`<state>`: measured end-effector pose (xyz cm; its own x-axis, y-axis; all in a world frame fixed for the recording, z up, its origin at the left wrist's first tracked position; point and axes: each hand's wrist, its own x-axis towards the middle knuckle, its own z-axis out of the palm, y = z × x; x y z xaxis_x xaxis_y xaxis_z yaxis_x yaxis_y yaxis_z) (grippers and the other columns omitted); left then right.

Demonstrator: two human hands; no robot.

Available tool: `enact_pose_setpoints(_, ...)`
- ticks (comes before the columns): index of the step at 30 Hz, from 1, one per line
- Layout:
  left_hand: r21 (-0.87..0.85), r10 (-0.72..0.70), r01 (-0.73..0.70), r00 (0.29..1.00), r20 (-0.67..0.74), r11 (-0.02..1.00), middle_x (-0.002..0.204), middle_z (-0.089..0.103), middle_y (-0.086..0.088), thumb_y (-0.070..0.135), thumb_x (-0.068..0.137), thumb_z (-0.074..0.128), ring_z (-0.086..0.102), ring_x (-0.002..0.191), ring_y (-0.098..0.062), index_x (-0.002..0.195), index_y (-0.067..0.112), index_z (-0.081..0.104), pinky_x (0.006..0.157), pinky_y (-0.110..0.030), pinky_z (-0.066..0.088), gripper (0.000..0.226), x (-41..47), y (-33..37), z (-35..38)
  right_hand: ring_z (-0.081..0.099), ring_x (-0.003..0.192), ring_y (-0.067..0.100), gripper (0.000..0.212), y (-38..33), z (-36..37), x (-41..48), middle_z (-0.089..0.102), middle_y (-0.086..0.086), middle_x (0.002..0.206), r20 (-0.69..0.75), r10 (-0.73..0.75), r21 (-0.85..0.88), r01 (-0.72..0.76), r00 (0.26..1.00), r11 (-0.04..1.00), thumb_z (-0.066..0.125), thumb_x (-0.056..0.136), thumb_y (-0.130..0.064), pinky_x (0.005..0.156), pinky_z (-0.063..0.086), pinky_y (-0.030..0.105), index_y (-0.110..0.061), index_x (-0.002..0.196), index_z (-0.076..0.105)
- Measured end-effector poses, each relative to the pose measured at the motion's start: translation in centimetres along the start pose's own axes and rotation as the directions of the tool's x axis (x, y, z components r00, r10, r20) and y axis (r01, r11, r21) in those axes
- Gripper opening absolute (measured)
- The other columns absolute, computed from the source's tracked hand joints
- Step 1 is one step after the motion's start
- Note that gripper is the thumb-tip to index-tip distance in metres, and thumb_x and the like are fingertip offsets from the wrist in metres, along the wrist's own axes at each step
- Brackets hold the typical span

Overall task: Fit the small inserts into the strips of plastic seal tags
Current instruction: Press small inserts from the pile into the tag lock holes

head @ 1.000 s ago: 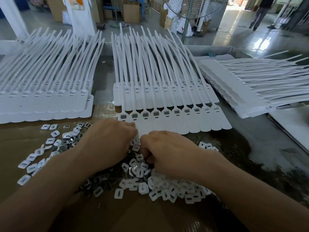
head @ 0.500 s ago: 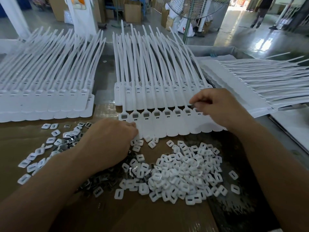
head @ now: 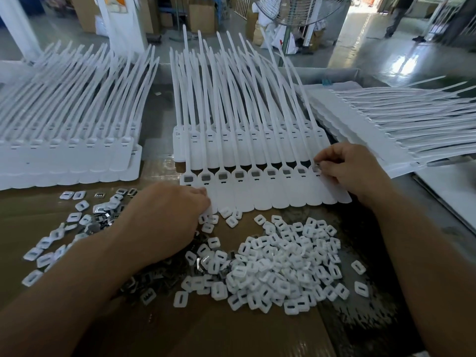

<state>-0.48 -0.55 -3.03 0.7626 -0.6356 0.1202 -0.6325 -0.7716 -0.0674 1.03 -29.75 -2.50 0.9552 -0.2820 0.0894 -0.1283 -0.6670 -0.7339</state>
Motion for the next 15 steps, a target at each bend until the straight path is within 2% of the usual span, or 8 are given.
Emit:
enact_pose_setpoints(2,0.012,0.011,-0.012,1.0,0.001,1.0,0.117,0.06,0.013,0.015,0.087,0.037,0.06,0.097,-0.006,0.116,0.025,0.057,0.083,-0.022,0.049,0.037,0.13,-0.03,0.08,0.051,0.068,0.004,0.027,0.1,0.08,-0.02,0.059,-0.009,0.075,0.003,-0.003,-0.019,0.004,1.0,1.0,0.058,0.086,-0.005,0.072,0.04,0.027,-0.028,0.072,0.059)
enact_pose_setpoints(6,0.014,0.018,-0.018,1.0,0.007,1.0,0.12,0.059,0.015,0.016,0.088,0.035,0.059,0.097,-0.005,0.118,0.026,0.056,0.083,-0.021,0.048,0.038,0.18,-0.02,-0.05,0.05,0.067,0.004,0.016,0.04,0.41,-0.19,0.059,-0.009,0.074,0.015,-0.015,-0.063,0.016,1.0,0.998,0.058,0.087,-0.006,0.065,0.038,0.019,-0.02,0.08,0.063)
enact_pose_setpoints(10,0.012,0.014,-0.014,1.0,0.016,1.0,0.122,0.057,0.016,0.015,0.087,0.035,0.058,0.1,-0.005,0.118,0.027,0.055,0.085,-0.022,0.048,0.039,0.13,-0.01,-0.13,0.052,0.077,0.008,0.017,-0.13,0.53,-0.04,0.058,-0.009,0.077,0.027,-0.017,-0.124,0.02,0.999,0.992,0.058,0.087,-0.006,0.071,0.036,0.02,-0.021,0.079,0.062)
enact_pose_setpoints(12,0.018,0.012,-0.013,1.0,0.021,1.0,0.123,0.056,0.016,0.016,0.087,0.036,0.058,0.1,-0.005,0.119,0.027,0.055,0.085,-0.022,0.048,0.039,0.13,0.02,-0.12,0.05,0.072,0.001,0.015,-0.02,0.7,0.05,0.055,-0.014,0.074,0.019,-0.019,-0.152,0.022,1.0,0.988,0.059,0.086,-0.007,0.063,0.034,0.015,-0.02,0.081,0.063)
enact_pose_setpoints(15,0.023,0.013,-0.013,1.0,0.028,1.0,0.124,0.056,0.016,0.015,0.087,0.035,0.058,0.102,-0.005,0.119,0.026,0.055,0.087,-0.023,0.048,0.04,0.17,0.04,-0.13,0.048,0.069,-0.003,0.013,0.16,0.85,0.14,0.055,-0.016,0.073,-0.01,-0.027,-0.171,0.025,1.0,0.985,0.062,0.084,-0.008,0.059,0.031,0.01,-0.02,0.08,0.063)
